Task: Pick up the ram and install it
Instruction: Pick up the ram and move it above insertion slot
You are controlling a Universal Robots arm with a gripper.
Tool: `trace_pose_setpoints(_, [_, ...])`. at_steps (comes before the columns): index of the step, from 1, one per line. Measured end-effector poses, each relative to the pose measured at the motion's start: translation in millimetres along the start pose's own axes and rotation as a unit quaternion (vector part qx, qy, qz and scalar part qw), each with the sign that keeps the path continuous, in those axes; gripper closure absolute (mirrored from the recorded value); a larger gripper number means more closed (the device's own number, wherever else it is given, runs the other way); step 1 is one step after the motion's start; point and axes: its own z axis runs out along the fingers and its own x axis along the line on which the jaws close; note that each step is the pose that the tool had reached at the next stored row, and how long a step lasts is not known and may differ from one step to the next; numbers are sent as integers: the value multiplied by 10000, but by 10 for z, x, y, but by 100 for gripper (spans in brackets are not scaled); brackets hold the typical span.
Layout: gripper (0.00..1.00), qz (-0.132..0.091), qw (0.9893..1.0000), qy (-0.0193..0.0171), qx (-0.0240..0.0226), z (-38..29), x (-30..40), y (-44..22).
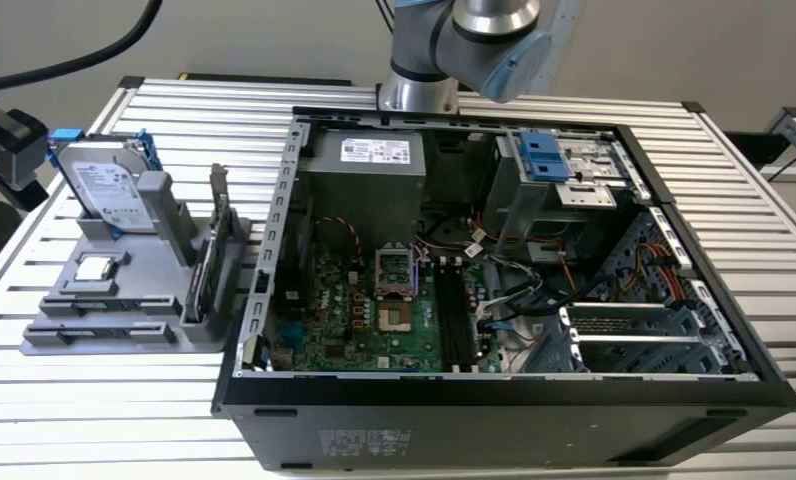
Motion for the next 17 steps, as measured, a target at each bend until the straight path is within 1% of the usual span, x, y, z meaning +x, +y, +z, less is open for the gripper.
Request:
trace_pose_setpoints(8, [100, 219, 9998, -10, 2, 0, 0, 0])
trace_pose_setpoints(17, [100, 420, 9991, -20, 4, 0, 0, 0])
